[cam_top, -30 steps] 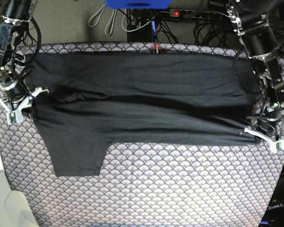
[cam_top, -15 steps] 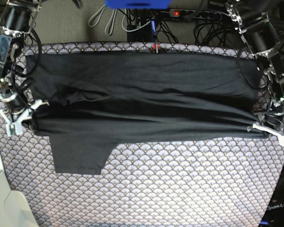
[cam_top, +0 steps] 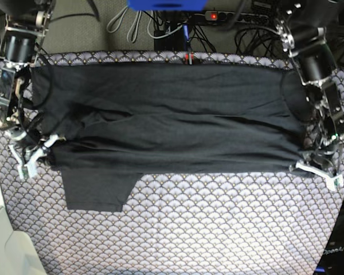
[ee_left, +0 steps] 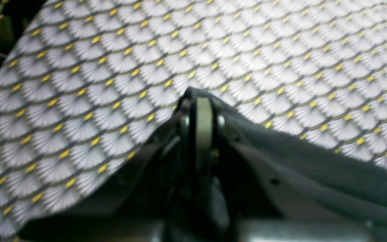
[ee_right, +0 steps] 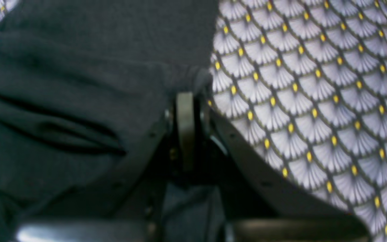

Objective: Fold the T-shirt properly
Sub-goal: 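Lift the hem with both grippers and fold it toward the collar, then pull the folded hem edge with both grippers up to the collar edge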

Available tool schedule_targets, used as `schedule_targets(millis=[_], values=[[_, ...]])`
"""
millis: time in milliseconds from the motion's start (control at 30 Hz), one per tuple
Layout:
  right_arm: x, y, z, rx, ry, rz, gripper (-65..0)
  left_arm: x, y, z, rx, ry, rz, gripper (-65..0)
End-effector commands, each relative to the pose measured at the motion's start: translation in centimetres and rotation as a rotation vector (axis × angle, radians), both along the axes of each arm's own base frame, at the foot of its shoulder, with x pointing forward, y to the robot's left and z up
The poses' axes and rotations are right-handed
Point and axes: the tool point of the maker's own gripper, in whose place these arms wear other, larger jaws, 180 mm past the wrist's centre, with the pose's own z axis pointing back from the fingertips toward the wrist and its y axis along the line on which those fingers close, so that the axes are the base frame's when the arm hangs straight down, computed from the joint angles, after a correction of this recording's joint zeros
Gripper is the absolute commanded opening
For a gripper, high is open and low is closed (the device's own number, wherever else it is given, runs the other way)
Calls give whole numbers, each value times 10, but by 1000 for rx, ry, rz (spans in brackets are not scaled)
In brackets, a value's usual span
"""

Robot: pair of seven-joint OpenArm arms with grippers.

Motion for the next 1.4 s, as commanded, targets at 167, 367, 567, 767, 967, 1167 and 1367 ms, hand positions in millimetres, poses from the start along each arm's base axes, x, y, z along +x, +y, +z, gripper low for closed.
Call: schedule_targets(millis=[167, 367, 567, 767, 967, 1167, 1367], values=[[18, -23, 32, -35, -76, -19, -650, 24, 10, 40, 27, -94, 9, -644], [8, -26, 43, -72, -107, -7, -650, 20, 12, 56, 55, -137, 8, -644], [-3, -20, 50, -93, -125, 10, -650, 13, 9, 73, 94, -178, -5, -644], [-20, -30, 52, -88, -144, -38, -650, 2, 2, 66, 101, -169, -14, -644], [-39, -38, 52, -105, -139, -65, -650, -10, 1, 52, 92, -142, -15, -644], [-56, -34, 35, -85, -97, -63, -650, -34, 23, 45, 5, -163, 68, -644], [-75, -28, 19, -45, -58, -64, -650, -53, 23, 33, 14, -131, 66, -644]])
